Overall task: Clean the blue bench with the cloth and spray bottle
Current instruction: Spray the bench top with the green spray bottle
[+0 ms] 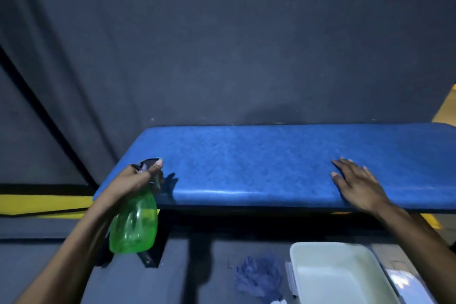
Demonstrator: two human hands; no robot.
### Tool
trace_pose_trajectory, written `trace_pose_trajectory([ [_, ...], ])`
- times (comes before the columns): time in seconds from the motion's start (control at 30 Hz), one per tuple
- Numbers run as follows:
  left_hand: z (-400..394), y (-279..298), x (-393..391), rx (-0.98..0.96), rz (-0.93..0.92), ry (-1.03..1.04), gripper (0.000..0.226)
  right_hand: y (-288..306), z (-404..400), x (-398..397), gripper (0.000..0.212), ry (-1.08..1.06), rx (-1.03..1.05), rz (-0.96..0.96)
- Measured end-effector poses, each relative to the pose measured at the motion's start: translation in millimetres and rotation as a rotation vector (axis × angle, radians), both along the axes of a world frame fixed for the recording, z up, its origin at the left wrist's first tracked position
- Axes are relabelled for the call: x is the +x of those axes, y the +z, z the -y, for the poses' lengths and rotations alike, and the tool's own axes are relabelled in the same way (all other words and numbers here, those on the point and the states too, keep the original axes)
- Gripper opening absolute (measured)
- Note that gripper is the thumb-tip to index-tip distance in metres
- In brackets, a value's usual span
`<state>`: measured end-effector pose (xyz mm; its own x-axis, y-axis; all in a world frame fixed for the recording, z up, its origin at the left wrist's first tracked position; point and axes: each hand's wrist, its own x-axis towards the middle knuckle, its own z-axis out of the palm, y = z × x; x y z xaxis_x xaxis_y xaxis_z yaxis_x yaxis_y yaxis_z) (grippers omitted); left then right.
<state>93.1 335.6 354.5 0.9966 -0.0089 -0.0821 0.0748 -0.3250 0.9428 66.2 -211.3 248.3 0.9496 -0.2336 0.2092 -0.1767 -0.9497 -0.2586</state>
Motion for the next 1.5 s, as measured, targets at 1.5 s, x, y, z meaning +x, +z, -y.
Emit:
trace_pose_trajectory([
  [1.5, 87, 12, 24, -0.072, -0.038, -0.099, 0.024, 1, -10, -8, 0.049, -0.031, 0.016, 0.067],
])
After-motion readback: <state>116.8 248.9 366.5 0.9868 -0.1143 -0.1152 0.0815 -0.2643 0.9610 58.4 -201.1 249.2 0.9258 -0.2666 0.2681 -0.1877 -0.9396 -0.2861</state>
